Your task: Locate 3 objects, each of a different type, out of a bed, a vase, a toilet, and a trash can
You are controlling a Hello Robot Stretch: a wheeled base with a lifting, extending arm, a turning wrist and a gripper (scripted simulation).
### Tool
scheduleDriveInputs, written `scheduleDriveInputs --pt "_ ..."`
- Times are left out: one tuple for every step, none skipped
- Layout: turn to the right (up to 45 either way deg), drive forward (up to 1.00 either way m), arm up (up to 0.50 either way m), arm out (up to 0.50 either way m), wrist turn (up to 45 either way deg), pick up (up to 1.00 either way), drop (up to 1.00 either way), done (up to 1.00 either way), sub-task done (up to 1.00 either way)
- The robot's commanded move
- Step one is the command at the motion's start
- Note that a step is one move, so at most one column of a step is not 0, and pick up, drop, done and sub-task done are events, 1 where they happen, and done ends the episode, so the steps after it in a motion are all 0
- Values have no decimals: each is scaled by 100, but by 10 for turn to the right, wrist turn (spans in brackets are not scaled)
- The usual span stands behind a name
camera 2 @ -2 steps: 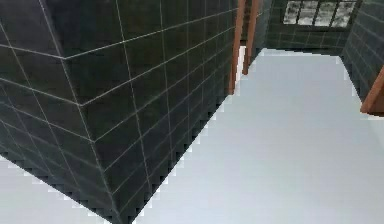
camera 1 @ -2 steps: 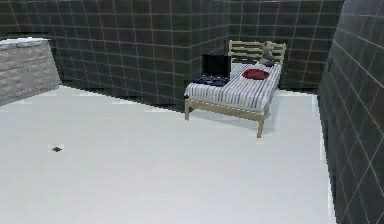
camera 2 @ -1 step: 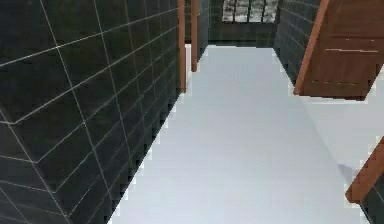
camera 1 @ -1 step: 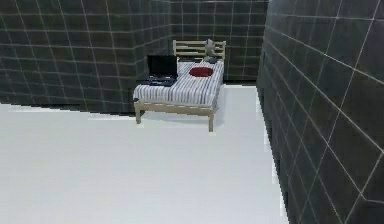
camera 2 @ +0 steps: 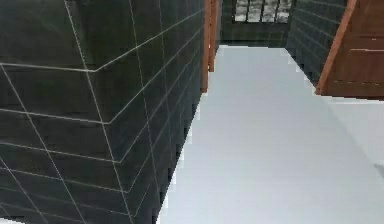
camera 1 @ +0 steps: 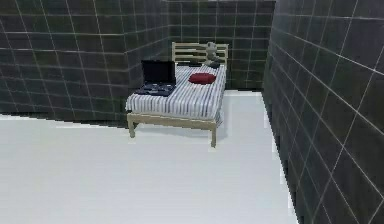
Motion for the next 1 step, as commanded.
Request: scheduleDriveInputs --pt "90 0 0 0 0 0 0 0 0"
